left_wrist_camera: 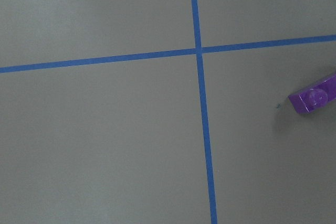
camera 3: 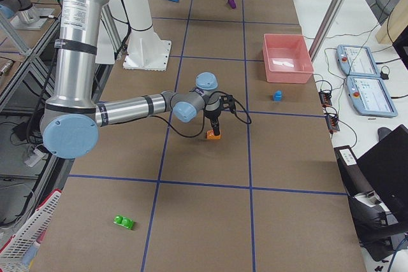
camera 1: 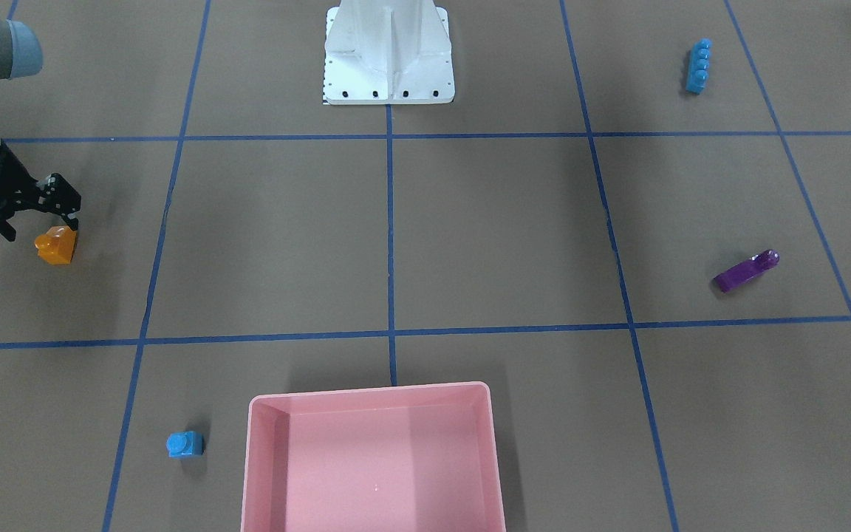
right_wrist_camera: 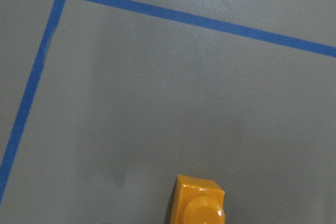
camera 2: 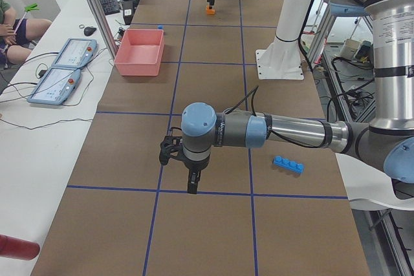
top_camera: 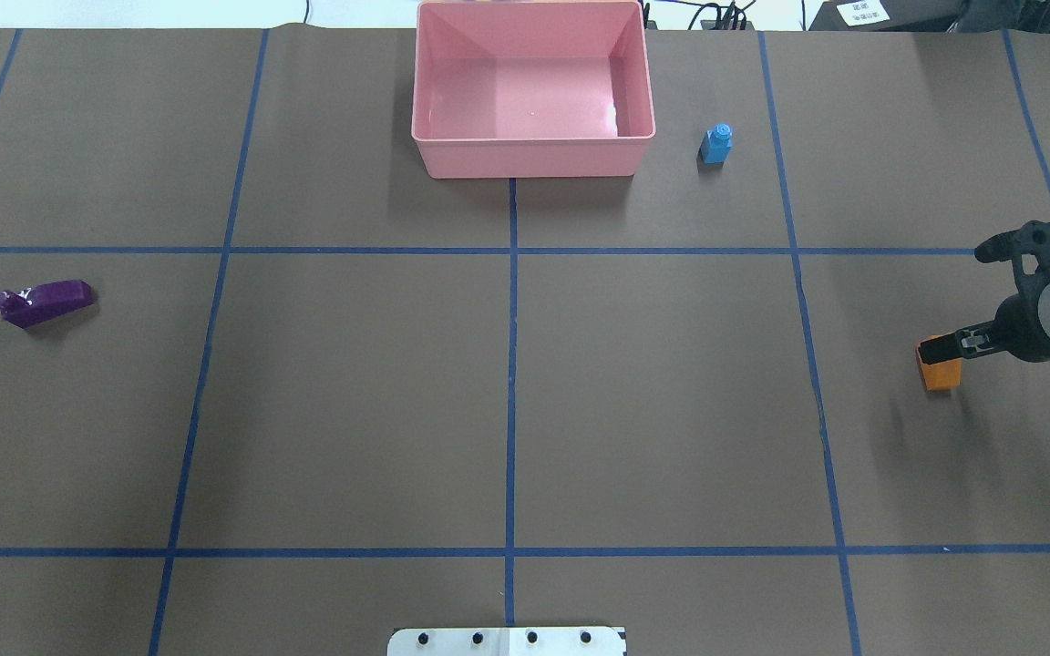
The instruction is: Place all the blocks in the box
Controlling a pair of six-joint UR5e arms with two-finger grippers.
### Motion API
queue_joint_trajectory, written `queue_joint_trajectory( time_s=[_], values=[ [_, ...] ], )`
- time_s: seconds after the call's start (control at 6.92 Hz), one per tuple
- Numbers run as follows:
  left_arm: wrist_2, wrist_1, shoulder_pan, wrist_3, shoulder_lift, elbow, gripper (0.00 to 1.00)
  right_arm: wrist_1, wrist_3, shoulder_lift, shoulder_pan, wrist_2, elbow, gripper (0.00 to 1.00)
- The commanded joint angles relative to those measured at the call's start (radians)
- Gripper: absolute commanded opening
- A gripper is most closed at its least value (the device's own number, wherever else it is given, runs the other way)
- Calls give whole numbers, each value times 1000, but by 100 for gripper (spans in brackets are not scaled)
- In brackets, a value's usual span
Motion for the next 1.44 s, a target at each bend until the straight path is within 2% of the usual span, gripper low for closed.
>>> queue_joint_trajectory(
  time_s=[0.0, 0.29, 0.58, 0.87, 1.01, 1.3],
  values=[
    [0, 1, 0, 0, 0, -1, 100, 28, 5, 19, -5, -2, -50, 99],
    [-1, 1, 0, 0, 0, -1, 100, 86, 37, 21, -18, -1, -84, 97],
    [-1, 1, 0, 0, 0, -1, 100, 92, 59, 19, -46, -2, -92, 71],
    [0, 1, 0, 0, 0, 0, 100, 92, 56, 10, -43, 9, -80, 17],
    [-1, 1, 0, 0, 0, -1, 100, 92, 58, 15, -38, 9, -75, 0],
    [-1, 0, 0, 0, 0, -1, 100, 80, 56, 41, 23, 4, -11, 0]
  ],
)
